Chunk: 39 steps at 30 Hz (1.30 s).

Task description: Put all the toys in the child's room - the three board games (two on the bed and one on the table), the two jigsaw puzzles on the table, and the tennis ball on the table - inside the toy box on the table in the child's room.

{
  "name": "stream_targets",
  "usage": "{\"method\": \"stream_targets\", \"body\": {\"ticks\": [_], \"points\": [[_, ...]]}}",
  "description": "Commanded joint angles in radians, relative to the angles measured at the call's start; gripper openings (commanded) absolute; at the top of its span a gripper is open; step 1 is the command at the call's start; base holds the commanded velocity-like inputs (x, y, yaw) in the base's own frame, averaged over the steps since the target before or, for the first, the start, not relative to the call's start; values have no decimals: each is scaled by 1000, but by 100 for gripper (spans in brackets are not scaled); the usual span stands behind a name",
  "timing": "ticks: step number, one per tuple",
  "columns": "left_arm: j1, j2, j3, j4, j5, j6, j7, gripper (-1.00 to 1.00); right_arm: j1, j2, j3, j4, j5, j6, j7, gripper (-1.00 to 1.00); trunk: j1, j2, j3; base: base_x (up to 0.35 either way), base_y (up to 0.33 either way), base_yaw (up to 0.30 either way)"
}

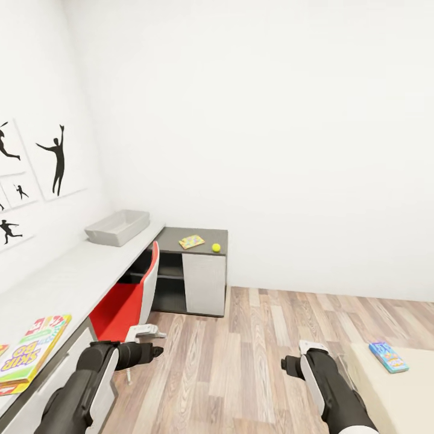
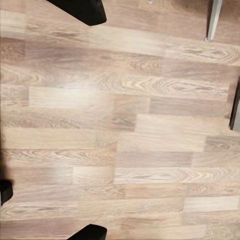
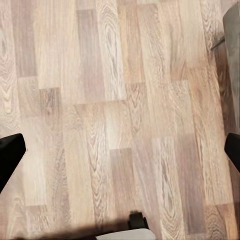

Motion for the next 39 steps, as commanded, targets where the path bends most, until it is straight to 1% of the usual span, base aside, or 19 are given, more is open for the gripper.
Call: {"method": "stream_targets", "body": {"ticks": [1, 4, 7, 18, 23, 26, 28, 29, 30, 35, 39], "points": [[0, 6, 1, -12, 2, 6, -7, 100, 0, 3, -3, -2, -5, 4, -4, 100, 1, -1, 0, 247, 83, 0], [0, 14, 0, -36, 6, 16, -9, 100, -1, 5, -6, -3, -10, 3, -4, 100, 1, -1, 0, 234, 55, 0], [0, 16, -3, -50, 8, 35, -11, 100, -1, 6, -7, -7, -13, 3, -4, 100, 1, -1, 0, 206, 23, 0], [0, 14, -11, -63, 9, 53, -13, 100, -1, 7, -9, -42, -17, 31, -2, 100, 1, -1, -11, 175, 5, 0], [1, 11, -14, -78, 10, 55, -27, 100, -1, 7, -10, -44, -18, 42, -2, 100, 1, -1, -19, 184, 1, 0], [3, 10, -22, -111, 10, 66, -54, 100, -1, 7, -10, -45, -18, 45, -2, 100, 1, -1, -23, 191, 0, 0], [5, 10, -29, -142, 10, 84, -81, 100, -1, 7, -10, -45, -18, 46, -2, 100, 1, -1, -27, 193, 0, 0], [6, 11, -36, -169, 10, 104, -114, 100, -1, 7, -10, -45, -18, 47, -2, 100, 1, -1, -28, 194, 0, 0], [6, 11, -38, -178, 10, 112, -132, 100, -1, 7, -10, -45, -17, 47, -2, 100, 1, -1, -30, 194, 0, 0], [7, 13, -40, -204, 4, 133, -207, 100, -1, 6, -11, -45, -17, 49, -2, 100, 1, -1, -38, 189, 0, 0], [6, 17, -36, -211, 1, 139, -234, 100, -1, 6, -11, -47, -17, 62, -2, 100, 1, -1, -44, 153, 0, 0]]}}
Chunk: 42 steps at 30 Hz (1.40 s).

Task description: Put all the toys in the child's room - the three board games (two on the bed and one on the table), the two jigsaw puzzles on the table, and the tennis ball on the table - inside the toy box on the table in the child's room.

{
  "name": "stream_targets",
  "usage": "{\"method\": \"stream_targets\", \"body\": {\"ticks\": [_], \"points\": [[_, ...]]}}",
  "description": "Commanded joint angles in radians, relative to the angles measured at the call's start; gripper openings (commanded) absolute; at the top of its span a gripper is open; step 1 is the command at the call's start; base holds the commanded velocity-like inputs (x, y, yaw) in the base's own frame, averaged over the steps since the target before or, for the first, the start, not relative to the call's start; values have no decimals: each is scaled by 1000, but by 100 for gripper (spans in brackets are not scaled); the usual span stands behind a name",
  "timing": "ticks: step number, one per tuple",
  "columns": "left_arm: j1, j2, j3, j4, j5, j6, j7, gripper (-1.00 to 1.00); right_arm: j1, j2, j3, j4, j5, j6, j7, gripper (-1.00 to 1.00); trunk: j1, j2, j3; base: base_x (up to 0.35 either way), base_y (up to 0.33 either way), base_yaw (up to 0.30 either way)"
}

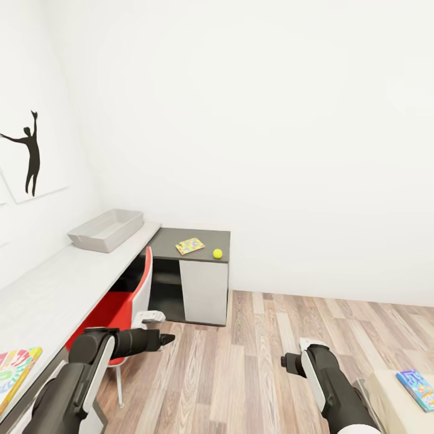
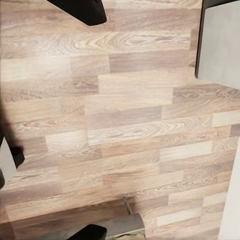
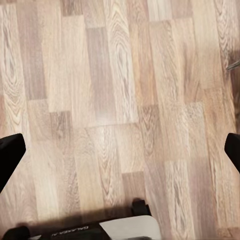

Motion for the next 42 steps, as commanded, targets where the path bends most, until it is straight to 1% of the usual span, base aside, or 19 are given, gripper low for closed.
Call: {"method": "stream_targets", "body": {"ticks": [1, 3, 9, 13, 14, 18, 23, 26, 28, 29, 31, 32, 33, 35, 36, 39, 42], "points": [[-1, 1, 2, -1, -1, 6, -7, 100, -1, 1, -2, -2, -4, 10, -4, 100, 1, -2, -4, 115, 0, 0], [-2, 2, 4, -4, -2, 8, -14, 100, -1, 2, -2, -4, -3, 30, -4, 100, 1, -2, -7, 66, 0, 0], [-3, 2, 7, -7, -2, 10, -20, 100, -1, 2, -2, -15, -3, 55, -4, 100, 1, -2, -13, 36, 0, 0], [-3, -1, 9, -8, -2, 11, -22, 100, -1, 1, -5, -51, -3, 97, -3, 100, 1, -2, -14, 9, 0, 0], [-3, 0, 11, -9, 1, 11, -23, 100, -1, 1, -8, -70, -4, 119, -2, 100, 1, -2, -15, 4, 0, 0], [-4, 0, 12, -12, 4, 11, -24, 100, 1, 1, -16, -127, -4, 154, 0, 100, 1, -2, -15, 2, 0, 0], [-6, -2, 16, -16, 14, 11, -29, 100, 6, 0, -18, -166, -3, 166, 0, 100, 1, -2, -15, 0, 0, 0], [-9, -4, 24, -23, 65, 11, -47, 100, 8, 0, -20, -177, -3, 170, 0, 100, 1, -2, -15, 0, 0, 0], [-15, -2, 27, -24, 108, 11, -53, 100, 9, 0, -20, -180, -3, 170, 0, 100, 1, -2, -15, 0, 0, 0], [-25, 0, 29, -25, 144, 11, -57, 100, 9, 0, -20, -182, -3, 170, 0, 100, 1, -2, -15, 0, 0, 0], [-36, 5, 32, -25, 169, 11, -60, 100, 9, 0, -19, -183, -3, 170, 0, 100, 1, -2, -15, 0, 0, 0], [-44, 18, 42, -25, 186, 11, -62, 100, 10, 1, -19, -184, -3, 170, 0, 100, 1, -2, -15, 0, 0, 0], [-52, 61, 88, -26, 210, 11, -65, 100, 10, 1, -17, -185, -3, 170, 0, 100, 1, -2, -15, 0, 0, 0], [-54, 79, 116, -26, 221, 11, -66, 100, 10, 1, -17, -185, -2, 170, 0, 100, 1, -2, -15, 0, 0, 0], [-56, 91, 138, -26, 236, 11, -67, 100, 10, 1, -17, -185, -2, 170, 0, 100, 1, -2, -15, 0, 0, 0], [-57, 102, 158, -26, 257, 11, -67, 100, 10, 1, -18, -185, -3, 170, 1, 100, 1, -2, -15, 0, 0, 0], [-58, 106, 165, -23, 268, 11, -68, 100, 10, 1, -19, -185, -3, 169, 1, 100, 1, -2, -15, 0, 0, 0]]}}
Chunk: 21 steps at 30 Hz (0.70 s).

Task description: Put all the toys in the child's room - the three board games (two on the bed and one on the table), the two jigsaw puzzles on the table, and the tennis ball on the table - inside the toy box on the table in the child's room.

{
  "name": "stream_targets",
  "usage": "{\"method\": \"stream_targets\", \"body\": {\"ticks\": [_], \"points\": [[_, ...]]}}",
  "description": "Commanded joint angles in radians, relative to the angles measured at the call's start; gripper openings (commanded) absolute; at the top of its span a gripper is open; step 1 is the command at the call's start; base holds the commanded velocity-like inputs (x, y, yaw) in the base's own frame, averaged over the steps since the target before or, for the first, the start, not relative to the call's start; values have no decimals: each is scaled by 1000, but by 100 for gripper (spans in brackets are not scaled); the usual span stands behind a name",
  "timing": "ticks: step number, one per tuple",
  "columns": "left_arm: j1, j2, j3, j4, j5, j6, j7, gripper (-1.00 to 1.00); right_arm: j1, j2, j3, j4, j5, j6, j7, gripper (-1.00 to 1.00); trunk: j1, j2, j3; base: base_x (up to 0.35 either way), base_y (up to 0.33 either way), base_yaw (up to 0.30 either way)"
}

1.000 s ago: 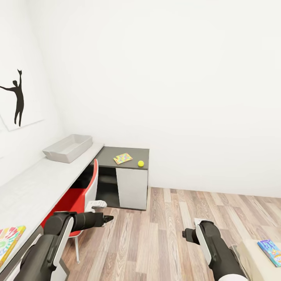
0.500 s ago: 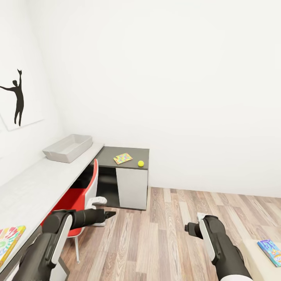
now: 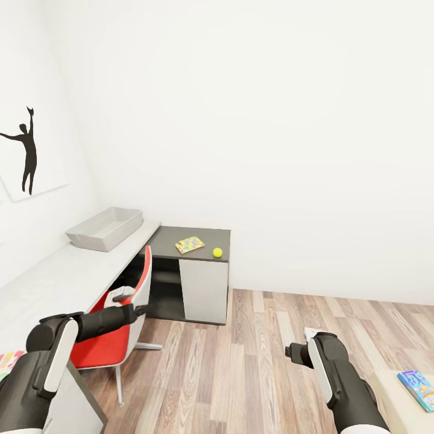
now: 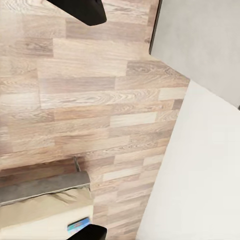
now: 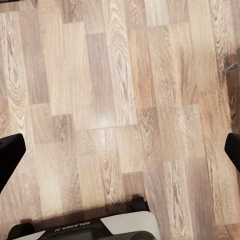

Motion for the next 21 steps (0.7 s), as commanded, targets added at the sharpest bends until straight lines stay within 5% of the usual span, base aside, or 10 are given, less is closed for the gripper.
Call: {"method": "stream_targets", "body": {"ticks": [1, 13, 21], "points": [[-1, 0, 0, 1, -1, 5, -7, 100, -1, 1, -2, -1, -4, 3, -5, 100, 1, -2, -2, 0, 0, 0], [-2, -1, -77, 6, -2, 5, -1, 100, -1, 0, -4, -1, -5, -4, -2, 100, 1, -2, -2, 0, 0, 0], [-2, -1, -83, 6, -3, 5, 1, 100, -1, 1, -4, -1, -6, -7, 10, 100, 1, -2, -2, 0, 0, 3]]}}
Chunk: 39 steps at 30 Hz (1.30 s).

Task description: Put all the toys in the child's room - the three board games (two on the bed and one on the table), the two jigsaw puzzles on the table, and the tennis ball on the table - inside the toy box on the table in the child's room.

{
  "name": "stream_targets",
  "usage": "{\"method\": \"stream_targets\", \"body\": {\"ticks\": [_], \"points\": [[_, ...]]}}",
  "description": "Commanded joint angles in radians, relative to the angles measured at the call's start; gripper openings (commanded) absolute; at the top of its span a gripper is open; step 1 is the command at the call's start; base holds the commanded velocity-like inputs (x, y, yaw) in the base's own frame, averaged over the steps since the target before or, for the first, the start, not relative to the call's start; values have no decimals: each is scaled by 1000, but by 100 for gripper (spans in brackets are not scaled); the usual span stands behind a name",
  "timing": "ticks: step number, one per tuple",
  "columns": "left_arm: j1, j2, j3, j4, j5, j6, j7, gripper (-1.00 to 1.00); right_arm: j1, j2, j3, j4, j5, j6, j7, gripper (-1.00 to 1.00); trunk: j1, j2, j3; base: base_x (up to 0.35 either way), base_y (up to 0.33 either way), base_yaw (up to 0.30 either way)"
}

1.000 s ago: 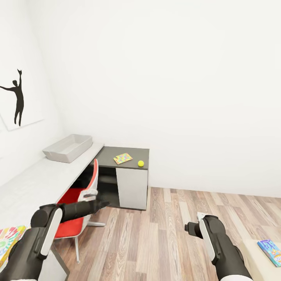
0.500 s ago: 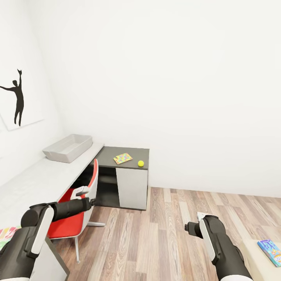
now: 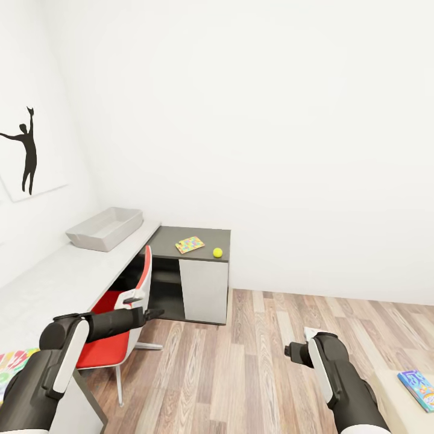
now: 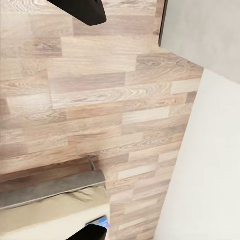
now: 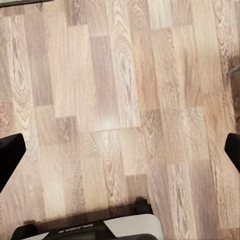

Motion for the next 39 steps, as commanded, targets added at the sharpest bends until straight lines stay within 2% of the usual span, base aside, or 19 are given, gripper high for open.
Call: {"method": "stream_targets", "body": {"ticks": [1, 10, 16, 18, 21, 22, 24, 25, 27, 28, 31, 33, 39], "points": [[-1, 0, 0, 0, -4, 5, -7, 100, -1, 1, -2, -1, -4, 3, -3, 100, 1, -2, -2, 0, 0, 48], [-1, -1, -3, 3, -14, 3, -2, 100, -1, 0, -5, -1, -4, 1, 15, 100, 1, -2, -2, 0, 0, 198], [0, -3, -13, 3, -41, 1, 28, 100, -1, 0, -6, -1, -4, 1, 17, 100, 1, -2, -2, 0, 0, 280], [0, -3, -23, 3, -53, 1, 62, 100, -1, 1, -6, -1, -4, 1, 18, 100, 1, -2, -2, 0, 0, 288], [0, -4, -35, 1, -63, -3, 148, 100, -1, 1, -4, 0, -3, 0, 18, 100, 1, -2, -2, 8, 0, 290], [-1, -10, -42, 0, -65, -4, 218, 100, -1, 1, -4, 0, -3, -1, 18, 100, 1, -2, -2, 64, 0, 291], [-1, -18, -47, -1, -67, -5, 287, 100, -1, 1, -3, 0, -3, -1, 18, 100, 1, -2, -2, 102, 0, 272], [-2, -31, -50, -2, -66, -5, 359, 100, -1, 1, -2, 0, -4, -1, 18, 100, 1, -2, -2, 170, 0, 177], [-3, -46, -52, -2, -65, -6, 426, 100, -1, 1, -2, 0, -3, -3, 18, 100, 1, -2, -2, 206, 0, 127], [-3, -64, -53, -3, -65, -6, 482, 100, -1, 1, -3, 0, -3, -5, 18, 100, 1, -2, -2, 248, 0, 72], [-4, -93, -53, -3, -64, -7, 548, 100, -1, 1, -3, 1, -3, -15, 18, 100, 1, -2, -2, 257, 0, 45], [-4, -103, -53, -3, -63, -7, 570, 100, -1, 1, -3, 1, -3, -23, 19, 100, 1, -2, -2, 250, 0, 19], [-4, -111, -49, -3, -61, -6, 588, 100, -1, 1, -3, 0, -3, -29, 19, 100, 1, -2, -2, 256, 0, 7]]}}
